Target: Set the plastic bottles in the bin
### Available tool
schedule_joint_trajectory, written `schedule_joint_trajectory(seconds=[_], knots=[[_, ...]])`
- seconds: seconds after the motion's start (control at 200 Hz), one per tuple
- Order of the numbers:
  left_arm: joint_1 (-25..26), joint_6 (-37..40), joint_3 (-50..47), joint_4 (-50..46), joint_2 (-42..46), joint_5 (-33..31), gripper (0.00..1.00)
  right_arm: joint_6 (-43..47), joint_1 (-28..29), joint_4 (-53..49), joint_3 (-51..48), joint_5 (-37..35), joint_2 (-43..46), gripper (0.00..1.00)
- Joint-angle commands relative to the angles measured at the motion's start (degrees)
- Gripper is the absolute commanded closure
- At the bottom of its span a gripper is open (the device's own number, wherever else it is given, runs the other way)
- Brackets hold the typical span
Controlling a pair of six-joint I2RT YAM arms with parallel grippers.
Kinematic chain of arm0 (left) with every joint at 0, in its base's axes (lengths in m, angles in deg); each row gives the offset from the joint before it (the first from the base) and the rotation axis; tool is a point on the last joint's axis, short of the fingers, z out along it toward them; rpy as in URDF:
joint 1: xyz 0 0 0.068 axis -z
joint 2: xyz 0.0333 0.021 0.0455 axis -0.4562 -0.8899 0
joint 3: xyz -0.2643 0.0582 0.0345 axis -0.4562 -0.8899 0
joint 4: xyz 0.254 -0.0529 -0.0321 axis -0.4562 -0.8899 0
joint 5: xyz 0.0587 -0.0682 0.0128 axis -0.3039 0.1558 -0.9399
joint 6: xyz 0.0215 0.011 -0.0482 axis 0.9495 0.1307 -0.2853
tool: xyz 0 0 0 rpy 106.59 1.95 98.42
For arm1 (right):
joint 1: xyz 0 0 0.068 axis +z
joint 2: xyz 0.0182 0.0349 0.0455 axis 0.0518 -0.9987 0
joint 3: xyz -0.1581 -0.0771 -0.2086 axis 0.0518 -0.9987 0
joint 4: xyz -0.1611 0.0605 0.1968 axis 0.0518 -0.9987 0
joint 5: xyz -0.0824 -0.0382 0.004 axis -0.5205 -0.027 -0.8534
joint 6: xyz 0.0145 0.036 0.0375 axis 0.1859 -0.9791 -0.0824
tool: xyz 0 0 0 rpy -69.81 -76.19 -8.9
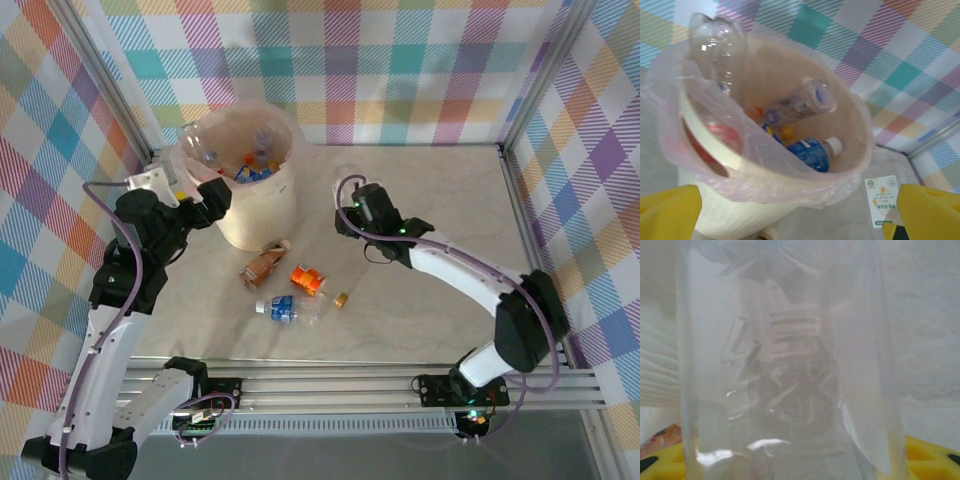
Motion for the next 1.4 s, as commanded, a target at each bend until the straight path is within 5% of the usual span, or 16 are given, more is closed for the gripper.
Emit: schedule_joint_trajectory(seconds=[0.0, 0.515, 0.995, 1.395], knots=[[0.52, -2.58, 1.73, 4.27, -1.93, 5.99, 0.00, 1.57, -0.79, 3.66, -2.21, 4.03, 5.23, 0.60], [13.57, -7.68, 3.72, 21.52, -15.22, 20.98, 0.00, -0.29, -4.70, 17.00, -7.97, 28.24, 19.30, 0.60], [14.99, -14.62, 2.09, 40.37, -22.77, 33.13, 0.00, -12.01, -6.32, 32.34, -4.87, 45.88, 15.89, 0.60], [14.90, -19.74, 2.20, 46.02, -25.22, 34.89, 0.02, -21.70, -6.53, 42.66, -1.92, 53.59, 8.46, 0.59]])
